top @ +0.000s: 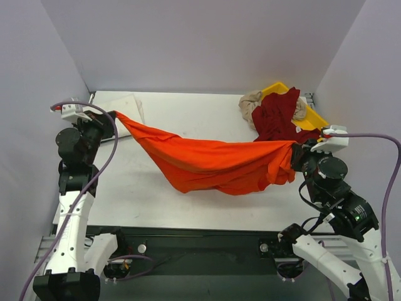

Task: Fold and stack the t-shirts
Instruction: Flatten out the tshirt

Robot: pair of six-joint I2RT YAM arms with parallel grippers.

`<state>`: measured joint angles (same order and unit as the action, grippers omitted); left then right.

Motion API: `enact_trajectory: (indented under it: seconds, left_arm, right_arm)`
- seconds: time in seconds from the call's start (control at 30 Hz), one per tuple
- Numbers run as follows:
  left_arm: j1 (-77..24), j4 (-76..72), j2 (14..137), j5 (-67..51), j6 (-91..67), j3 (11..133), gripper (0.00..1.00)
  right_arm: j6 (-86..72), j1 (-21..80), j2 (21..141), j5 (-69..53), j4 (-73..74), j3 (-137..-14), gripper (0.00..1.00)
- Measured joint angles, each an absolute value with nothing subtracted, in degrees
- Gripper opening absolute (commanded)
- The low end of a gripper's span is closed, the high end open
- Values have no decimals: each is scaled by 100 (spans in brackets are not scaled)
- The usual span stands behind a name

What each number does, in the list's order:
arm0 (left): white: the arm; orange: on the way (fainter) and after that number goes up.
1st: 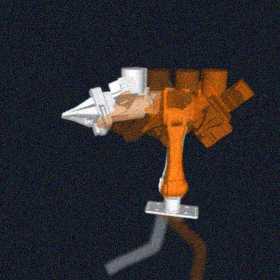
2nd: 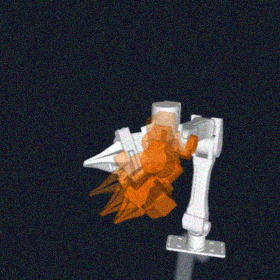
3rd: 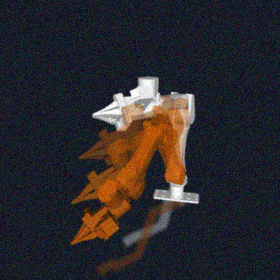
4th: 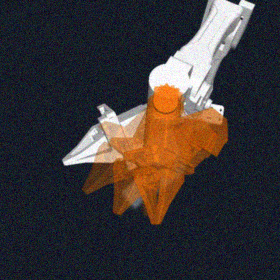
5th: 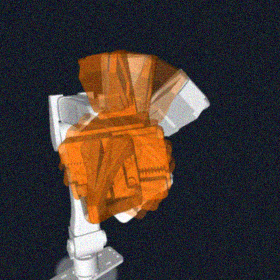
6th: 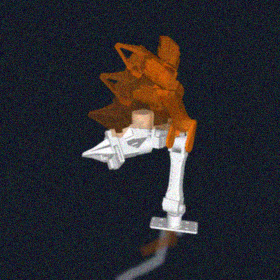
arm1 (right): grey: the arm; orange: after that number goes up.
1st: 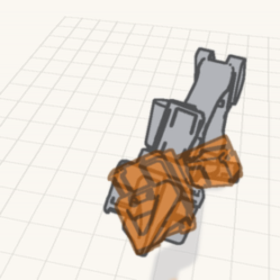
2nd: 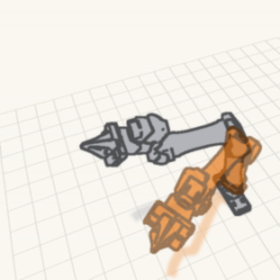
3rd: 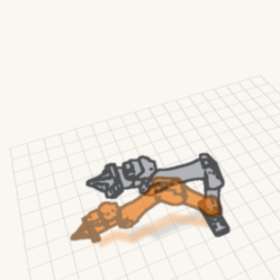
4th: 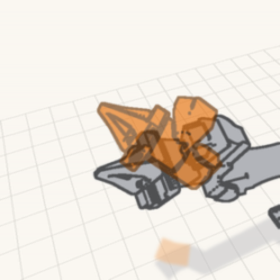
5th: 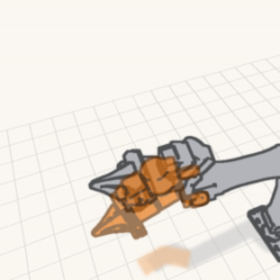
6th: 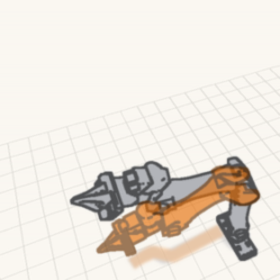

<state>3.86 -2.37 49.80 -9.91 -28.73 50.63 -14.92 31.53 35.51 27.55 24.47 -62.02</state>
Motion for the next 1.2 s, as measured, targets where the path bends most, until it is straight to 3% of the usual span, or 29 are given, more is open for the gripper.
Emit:
enact_trajectory:
  seconds: [0.57, 0.7, 0.83, 0.87, 0.9, 0.93, 1.0, 1.03, 1.2]
  left_arm:
    - [386, 1002, 4893, -1389, -2425, 7048, 0]
    - [386, 915, 5649, -1774, -2373, 7352, 0]
    - [366, 462, 7170, -1953, -2456, 7651, 0]
    - [333, 436, 7634, -1957, -2480, 7800, 4]
    - [287, 414, 8173, -1944, -2482, 7966, 16]
    - [244, 408, 8663, -1922, -2469, 8123, 41]
    - [71, 469, 9485, -1820, -2421, 8324, 54]
    - [-32, 513, 9769, -1750, -2388, 8353, 66]
    - [-685, 722, 10016, -1260, -2176, 7994, 71]
  right_arm:
    - [-1538, 3153, 3083, 2211, 2512, -6176, 2]
    - [-1525, 3153, 3138, 2418, 2506, -6176, 1]
    - [-1448, 3138, 3636, 3015, 2344, -6167, 0]
    - [-1435, 3109, 3841, 3135, 2290, -6158, 0]
    - [-1422, 3057, 4064, 3227, 2244, -6143, 0]
    - [-1422, 2985, 4289, 3291, 2193, -6117, 0]
    - [-1428, 2797, 4685, 3323, 2099, -6034, 0]
    - [-1450, 2696, 4886, 3312, 2060, -5975, 0]
    - [-1535, 2191, 5424, 3041, 2032, -5662, 0]
